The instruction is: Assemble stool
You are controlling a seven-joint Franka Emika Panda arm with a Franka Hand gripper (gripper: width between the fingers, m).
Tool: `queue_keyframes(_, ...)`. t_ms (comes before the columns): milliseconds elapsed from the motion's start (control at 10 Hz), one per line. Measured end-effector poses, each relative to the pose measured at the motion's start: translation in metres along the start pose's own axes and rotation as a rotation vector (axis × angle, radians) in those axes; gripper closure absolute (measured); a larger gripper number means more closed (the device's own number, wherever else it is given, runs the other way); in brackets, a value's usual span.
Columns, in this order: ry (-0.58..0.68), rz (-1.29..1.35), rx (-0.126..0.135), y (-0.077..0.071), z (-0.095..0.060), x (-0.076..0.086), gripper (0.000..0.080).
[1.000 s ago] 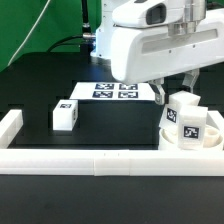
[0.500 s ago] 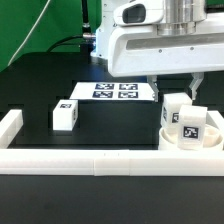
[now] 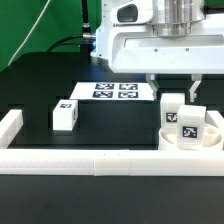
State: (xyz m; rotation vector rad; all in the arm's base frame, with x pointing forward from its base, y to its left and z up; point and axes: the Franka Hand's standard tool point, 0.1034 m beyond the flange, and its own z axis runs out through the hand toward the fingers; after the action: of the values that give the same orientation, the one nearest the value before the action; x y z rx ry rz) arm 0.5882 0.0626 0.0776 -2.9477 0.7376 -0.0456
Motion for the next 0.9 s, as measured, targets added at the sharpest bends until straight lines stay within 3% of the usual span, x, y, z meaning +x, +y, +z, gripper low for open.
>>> queue_keyframes(500, -0.053, 0.585, 0.036, -0.009, 0.001, -0.012, 0.0459)
queue_keyframes(900, -0.086, 0.984, 0.028, -0.013, 0.001, -0.015, 0.0459)
